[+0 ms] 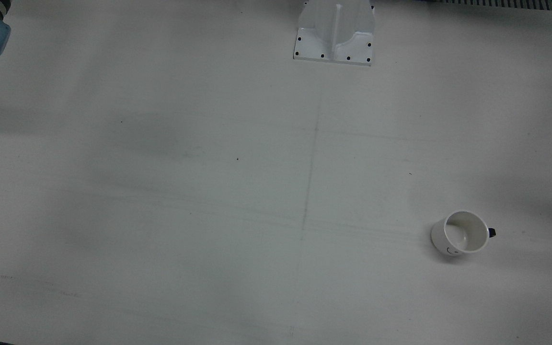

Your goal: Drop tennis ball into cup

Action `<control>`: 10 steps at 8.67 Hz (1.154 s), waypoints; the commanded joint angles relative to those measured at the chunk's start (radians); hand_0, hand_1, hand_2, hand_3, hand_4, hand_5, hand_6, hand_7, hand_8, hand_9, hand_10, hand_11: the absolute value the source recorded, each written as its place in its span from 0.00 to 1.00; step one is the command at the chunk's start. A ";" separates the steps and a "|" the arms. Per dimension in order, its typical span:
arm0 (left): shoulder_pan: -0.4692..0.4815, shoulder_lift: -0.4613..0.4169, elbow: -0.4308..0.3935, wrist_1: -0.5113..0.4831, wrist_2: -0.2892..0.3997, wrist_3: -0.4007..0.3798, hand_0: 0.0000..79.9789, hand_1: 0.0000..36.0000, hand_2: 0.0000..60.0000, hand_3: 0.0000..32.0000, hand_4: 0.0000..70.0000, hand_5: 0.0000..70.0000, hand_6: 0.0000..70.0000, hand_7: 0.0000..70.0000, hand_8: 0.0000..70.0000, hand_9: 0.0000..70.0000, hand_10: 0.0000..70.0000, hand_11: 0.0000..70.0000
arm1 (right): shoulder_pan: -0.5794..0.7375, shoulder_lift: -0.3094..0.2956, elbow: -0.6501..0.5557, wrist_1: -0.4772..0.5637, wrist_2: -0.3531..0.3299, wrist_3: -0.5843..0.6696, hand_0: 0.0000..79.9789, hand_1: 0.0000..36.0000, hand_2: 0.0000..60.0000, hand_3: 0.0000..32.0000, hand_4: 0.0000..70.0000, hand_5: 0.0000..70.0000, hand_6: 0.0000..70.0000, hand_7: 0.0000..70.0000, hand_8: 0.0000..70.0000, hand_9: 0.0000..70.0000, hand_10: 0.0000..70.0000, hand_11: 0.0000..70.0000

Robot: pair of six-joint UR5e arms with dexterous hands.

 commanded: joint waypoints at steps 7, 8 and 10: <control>0.092 0.028 0.011 -0.028 -0.029 0.056 0.51 0.30 0.23 0.00 0.31 0.02 0.08 0.59 0.09 0.25 0.03 0.06 | 0.000 0.000 0.000 0.001 0.000 0.002 0.00 0.00 0.00 0.00 0.00 0.00 0.00 0.00 0.00 0.00 0.00 0.00; 0.092 0.028 0.011 -0.028 -0.029 0.056 0.52 0.33 0.24 0.00 0.28 0.01 0.04 0.50 0.03 0.16 0.01 0.03 | 0.000 0.000 -0.002 0.001 0.000 0.002 0.00 0.00 0.00 0.00 0.00 0.00 0.00 0.00 0.00 0.00 0.00 0.00; 0.086 0.022 -0.007 -0.028 -0.028 0.039 0.55 0.38 0.27 0.00 0.29 0.01 0.04 0.48 0.01 0.11 0.00 0.01 | 0.000 0.000 0.000 -0.001 0.000 0.000 0.00 0.00 0.00 0.00 0.00 0.00 0.00 0.00 0.00 0.00 0.00 0.00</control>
